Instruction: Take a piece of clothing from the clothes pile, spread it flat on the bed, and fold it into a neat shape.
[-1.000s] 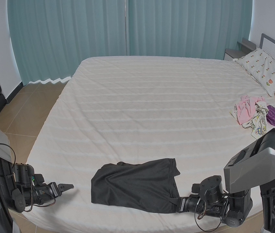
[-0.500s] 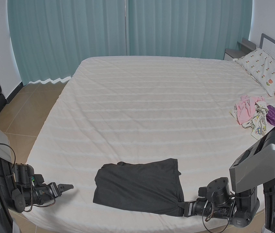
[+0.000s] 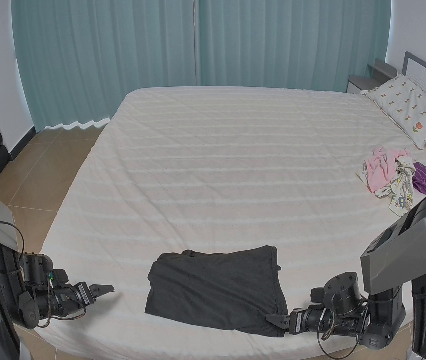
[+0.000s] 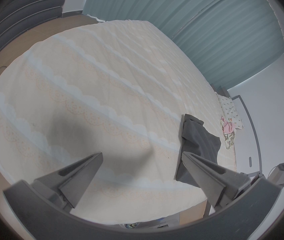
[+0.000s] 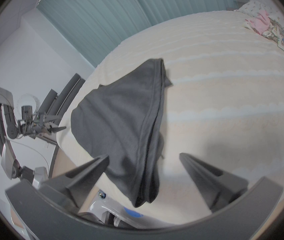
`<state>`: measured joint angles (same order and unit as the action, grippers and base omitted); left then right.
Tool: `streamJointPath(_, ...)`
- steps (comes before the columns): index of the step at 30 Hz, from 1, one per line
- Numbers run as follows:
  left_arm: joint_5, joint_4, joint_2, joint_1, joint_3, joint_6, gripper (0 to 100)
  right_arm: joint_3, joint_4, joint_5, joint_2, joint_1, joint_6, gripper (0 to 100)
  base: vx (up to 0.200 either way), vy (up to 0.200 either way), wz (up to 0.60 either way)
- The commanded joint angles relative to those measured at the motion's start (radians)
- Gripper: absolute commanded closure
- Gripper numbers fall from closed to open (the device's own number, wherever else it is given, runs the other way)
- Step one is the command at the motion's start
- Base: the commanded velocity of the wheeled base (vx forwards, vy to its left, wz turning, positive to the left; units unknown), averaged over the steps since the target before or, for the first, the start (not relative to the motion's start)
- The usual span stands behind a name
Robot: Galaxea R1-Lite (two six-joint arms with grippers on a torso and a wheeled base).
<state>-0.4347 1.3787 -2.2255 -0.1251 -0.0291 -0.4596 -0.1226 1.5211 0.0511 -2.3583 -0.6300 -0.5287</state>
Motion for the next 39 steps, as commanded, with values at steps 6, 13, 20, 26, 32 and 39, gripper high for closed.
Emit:
streamJointPath(6,-0.001,0.0,-0.003,0.001,-0.002,-0.001,0,-0.115,-0.012,0.038,0.068,0.154,-0.011,0,0.0,0.0,0.0)
streamJointPath(13,-0.003,0.0,-0.013,0.002,-0.002,-0.002,0,-0.342,-0.093,0.036,-0.021,0.161,-0.08,0,0.0,0.0,0.0)
streamJointPath(20,-0.004,0.0,-0.017,0.007,-0.002,-0.005,0,-0.598,-0.335,0.032,-0.042,0.162,-0.148,0,0.0,0.0,0.0)
streamJointPath(26,-0.004,0.0,-0.022,0.007,-0.005,-0.005,0,-0.72,-0.412,0.032,-0.082,0.167,-0.174,0,0.0,0.0,0.0)
streamJointPath(32,-0.004,0.0,-0.026,0.009,-0.005,-0.005,0,-0.766,-0.447,0.027,-0.095,0.17,-0.185,100,0.0,0.0,0.0)
streamJointPath(39,-0.004,0.0,-0.032,0.009,-0.005,-0.004,0,-0.772,-0.46,0.021,-0.091,0.19,-0.215,100,0.0,0.0,0.0)
